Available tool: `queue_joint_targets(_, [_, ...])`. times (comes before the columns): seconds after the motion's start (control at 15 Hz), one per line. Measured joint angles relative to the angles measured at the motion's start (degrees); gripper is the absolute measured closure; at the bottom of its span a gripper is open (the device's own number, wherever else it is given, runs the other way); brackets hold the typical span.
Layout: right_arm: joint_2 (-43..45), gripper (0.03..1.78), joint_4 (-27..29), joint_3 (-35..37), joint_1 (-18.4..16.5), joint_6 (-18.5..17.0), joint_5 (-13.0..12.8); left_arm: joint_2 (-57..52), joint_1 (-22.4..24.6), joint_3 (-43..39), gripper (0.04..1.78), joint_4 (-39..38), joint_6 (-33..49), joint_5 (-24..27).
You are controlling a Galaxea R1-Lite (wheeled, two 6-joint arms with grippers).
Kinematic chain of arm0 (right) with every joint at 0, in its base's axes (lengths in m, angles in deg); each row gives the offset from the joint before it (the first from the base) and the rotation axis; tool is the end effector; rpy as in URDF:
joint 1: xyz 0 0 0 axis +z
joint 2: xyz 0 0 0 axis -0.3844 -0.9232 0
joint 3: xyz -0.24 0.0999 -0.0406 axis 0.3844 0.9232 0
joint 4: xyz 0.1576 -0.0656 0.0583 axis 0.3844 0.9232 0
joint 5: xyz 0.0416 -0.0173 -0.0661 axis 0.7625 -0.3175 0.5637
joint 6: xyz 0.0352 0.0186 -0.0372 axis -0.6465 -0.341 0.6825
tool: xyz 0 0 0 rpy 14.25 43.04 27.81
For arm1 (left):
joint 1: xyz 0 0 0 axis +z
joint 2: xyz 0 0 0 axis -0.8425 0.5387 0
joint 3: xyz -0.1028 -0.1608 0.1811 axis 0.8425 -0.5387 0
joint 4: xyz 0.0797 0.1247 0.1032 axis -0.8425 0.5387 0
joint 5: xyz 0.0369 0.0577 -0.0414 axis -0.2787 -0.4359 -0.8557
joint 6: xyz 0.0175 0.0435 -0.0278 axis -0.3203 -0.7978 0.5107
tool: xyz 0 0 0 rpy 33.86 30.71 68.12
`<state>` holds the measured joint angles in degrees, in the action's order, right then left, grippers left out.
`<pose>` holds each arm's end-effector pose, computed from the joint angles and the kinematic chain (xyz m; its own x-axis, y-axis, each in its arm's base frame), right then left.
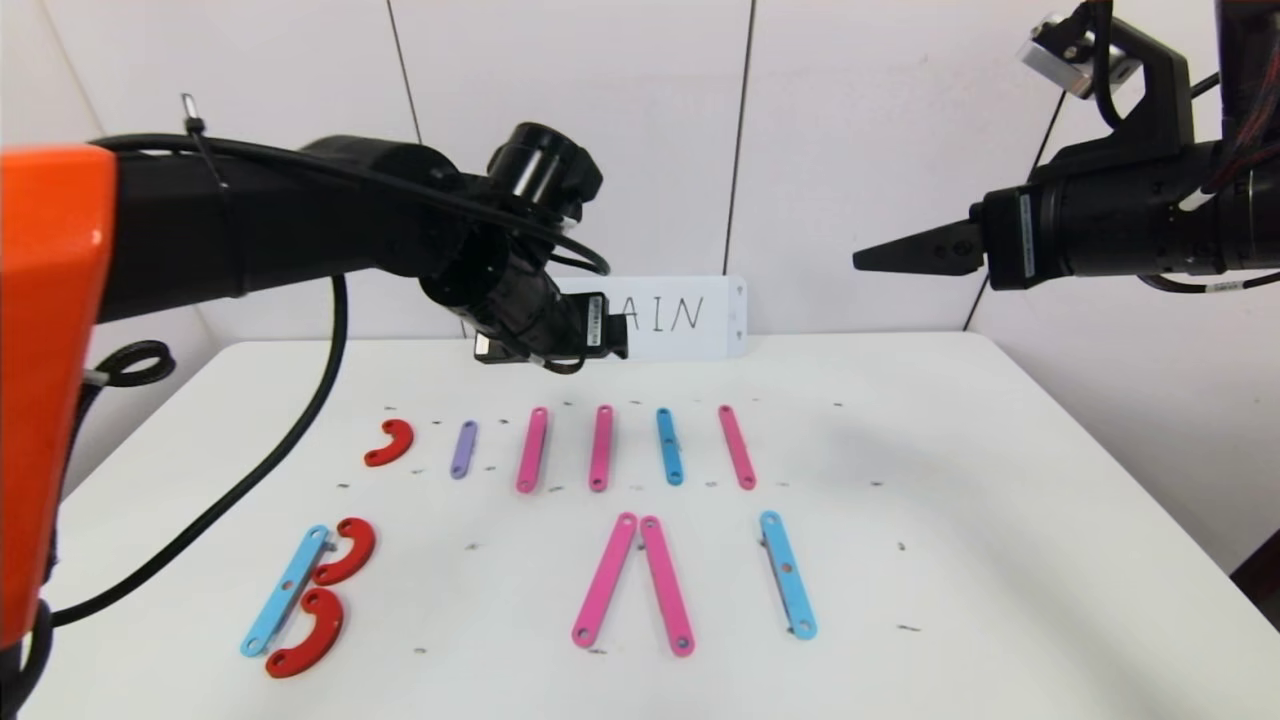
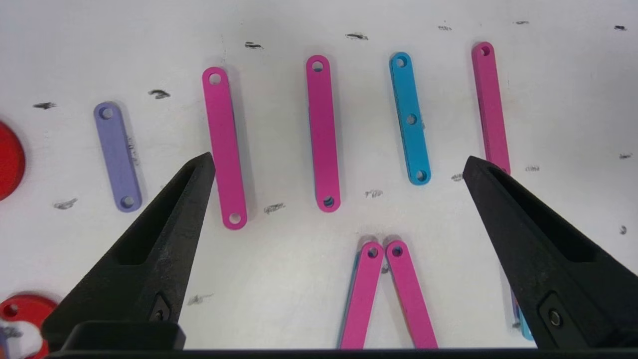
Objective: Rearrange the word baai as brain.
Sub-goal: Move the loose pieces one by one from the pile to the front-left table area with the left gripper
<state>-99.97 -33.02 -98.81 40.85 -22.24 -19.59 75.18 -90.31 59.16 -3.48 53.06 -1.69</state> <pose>0.2789 0.1065 0.2642 0.7609 0.5179 -0.3908 -0.5428 0.8381 0.0537 0.3360 -0.2052 0.1969 0.6988 -0.2271 -0.6783 0.1379 0.9733 -0.1838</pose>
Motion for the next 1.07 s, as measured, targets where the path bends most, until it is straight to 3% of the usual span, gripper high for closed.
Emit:
queue_joint_targets(0.2, [0.0, 0.07, -0.1, 0.0, -0.1, 0.0, 0.0, -4.3, 1.1, -1.1, 0.07, 4.4, -0.7, 0.0])
queue_joint_targets(0.53, [0.0, 0.07, -0.1, 0.0, -0.2, 0.0, 0.0, -7.6, 3.7, -4.3, 0.07, 4.7, -2.2, 0.1])
queue_joint_targets(1.07, [-0.1, 0.07, -0.2, 0.0, -0.2, 0.0, 0.0, -0.1, 5.7, -5.9, 0.07, 3.3, -1.5, -0.2])
